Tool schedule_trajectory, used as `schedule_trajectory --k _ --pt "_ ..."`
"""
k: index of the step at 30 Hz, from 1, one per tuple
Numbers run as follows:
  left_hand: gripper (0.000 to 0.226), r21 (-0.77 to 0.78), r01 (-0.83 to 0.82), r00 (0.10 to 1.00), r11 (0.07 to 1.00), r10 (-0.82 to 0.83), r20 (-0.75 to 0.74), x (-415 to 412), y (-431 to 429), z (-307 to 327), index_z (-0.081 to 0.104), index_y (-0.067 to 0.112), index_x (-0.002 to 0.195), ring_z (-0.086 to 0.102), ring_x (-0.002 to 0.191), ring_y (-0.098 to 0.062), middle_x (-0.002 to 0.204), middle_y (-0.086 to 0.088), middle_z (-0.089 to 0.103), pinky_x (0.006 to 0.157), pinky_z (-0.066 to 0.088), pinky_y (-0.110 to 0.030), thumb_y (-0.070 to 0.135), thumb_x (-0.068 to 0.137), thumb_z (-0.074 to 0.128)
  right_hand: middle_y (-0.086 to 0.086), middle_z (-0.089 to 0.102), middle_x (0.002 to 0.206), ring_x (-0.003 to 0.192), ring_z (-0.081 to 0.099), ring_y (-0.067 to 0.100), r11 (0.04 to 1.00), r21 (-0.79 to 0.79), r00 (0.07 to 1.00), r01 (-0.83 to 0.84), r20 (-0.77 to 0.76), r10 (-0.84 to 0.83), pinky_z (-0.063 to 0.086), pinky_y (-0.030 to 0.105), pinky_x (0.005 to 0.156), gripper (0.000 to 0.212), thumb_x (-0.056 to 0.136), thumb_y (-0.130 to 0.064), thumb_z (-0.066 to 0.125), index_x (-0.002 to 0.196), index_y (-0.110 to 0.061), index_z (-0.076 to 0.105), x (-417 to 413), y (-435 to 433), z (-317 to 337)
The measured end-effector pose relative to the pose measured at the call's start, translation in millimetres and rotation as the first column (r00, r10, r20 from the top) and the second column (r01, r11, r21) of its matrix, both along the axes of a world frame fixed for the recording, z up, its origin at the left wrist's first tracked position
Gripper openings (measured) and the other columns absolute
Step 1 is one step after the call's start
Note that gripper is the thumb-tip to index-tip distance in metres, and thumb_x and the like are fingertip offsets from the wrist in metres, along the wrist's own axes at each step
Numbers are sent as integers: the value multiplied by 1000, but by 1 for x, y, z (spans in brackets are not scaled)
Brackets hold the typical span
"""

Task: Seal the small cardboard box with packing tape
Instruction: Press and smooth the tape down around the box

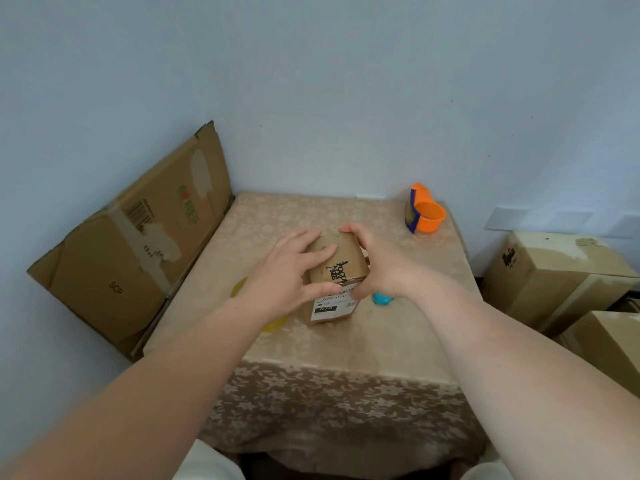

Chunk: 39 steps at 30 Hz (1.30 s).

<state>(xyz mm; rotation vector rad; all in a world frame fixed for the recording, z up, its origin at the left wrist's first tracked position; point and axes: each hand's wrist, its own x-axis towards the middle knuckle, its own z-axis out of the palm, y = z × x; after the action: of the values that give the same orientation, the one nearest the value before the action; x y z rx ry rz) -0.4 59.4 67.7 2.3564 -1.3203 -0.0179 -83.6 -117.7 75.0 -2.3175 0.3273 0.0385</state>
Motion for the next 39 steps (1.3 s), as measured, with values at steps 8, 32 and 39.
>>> schedule_trajectory --k 8,32,39 --pt "107 171 -27 998 985 19 52 4 -5 17 8 24 150 22 134 -23 144 0 33 111 28 -41 69 68 61 -3 47 133 116 51 20 1000 -8 1000 -2 -3 2 48 33 92 112 53 3 84 142 -31 25 -2 3 3" --pt "100 235 -30 987 972 -9 163 -6 -10 20 1 29 149 26 122 -24 123 -5 33 106 27 -39 67 74 55 -2 51 129 112 55 22 999 50 1000 5 11 -5 52 43 90 115 50 4 83 141 -34 23 -4 4 -6" --pt "96 248 -30 981 968 -18 192 -5 -18 18 11 27 148 28 113 -24 112 -5 30 99 29 -37 66 73 54 -2 52 128 108 57 21 999 49 1000 -10 23 9 46 24 67 115 53 3 82 143 -34 20 -6 -2 -10"
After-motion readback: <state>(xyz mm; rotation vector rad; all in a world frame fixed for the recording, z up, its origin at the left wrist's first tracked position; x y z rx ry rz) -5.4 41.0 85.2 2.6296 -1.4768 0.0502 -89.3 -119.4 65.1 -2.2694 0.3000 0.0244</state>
